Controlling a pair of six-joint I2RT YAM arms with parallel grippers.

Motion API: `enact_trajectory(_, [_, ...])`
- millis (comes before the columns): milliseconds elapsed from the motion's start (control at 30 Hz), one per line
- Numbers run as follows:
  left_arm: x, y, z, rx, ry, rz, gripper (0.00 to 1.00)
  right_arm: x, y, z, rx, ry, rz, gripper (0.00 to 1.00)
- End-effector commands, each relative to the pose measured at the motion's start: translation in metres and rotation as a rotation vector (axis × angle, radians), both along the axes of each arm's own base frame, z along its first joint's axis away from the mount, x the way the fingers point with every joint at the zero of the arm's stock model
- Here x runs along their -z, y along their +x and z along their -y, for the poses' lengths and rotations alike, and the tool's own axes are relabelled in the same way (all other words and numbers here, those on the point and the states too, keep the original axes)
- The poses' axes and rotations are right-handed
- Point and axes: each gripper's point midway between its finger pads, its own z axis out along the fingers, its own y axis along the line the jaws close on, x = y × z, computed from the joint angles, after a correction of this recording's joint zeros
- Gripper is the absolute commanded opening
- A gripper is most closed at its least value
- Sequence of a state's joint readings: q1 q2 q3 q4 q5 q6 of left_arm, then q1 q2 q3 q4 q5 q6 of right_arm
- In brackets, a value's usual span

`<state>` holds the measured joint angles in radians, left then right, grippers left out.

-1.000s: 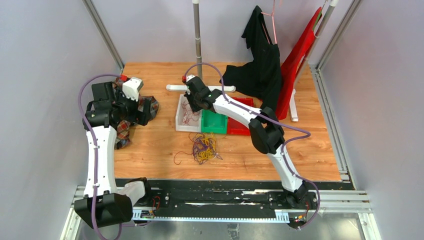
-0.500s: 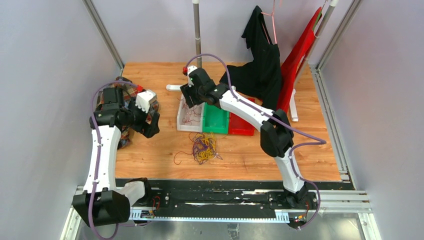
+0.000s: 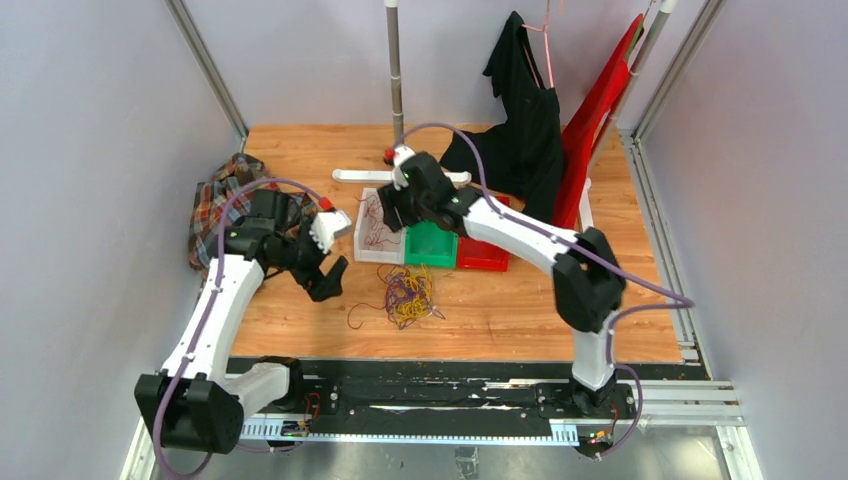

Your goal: Untangle the cables

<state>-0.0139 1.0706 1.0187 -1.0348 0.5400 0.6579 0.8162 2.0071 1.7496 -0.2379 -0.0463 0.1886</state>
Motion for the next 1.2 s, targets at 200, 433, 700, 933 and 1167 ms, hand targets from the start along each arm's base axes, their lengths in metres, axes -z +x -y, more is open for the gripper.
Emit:
enact_trajectory(200, [0.061, -0.027, 0.057, 0.395, 0.119, -0.088, 0.98, -0.013, -0.095, 0.088, 0.096, 0.193, -0.032, 0.62])
enact_trajectory(433, [0.104, -0.014, 0.079, 0.505, 0.206, -0.053, 0.85, -0.009, -0.118, 0.125, 0.173, 0.224, -0.038, 0.61])
enact_trajectory(700, [0.133, 0.001, 0.084, 0.561, 0.264, -0.001, 0.50, -0.037, -0.128, 0.136, 0.166, 0.301, 0.005, 0.59])
enact_trajectory(933, [0.126, -0.032, 0.075, 0.626, 0.250, -0.088, 0.02, -0.053, -0.128, 0.134, 0.152, 0.342, 0.040, 0.57])
enact_trajectory(1167, [0.049, -0.068, 0.066, 0.652, 0.179, 0.036, 0.01, -0.074, -0.123, 0.117, 0.101, 0.405, 0.064, 0.57])
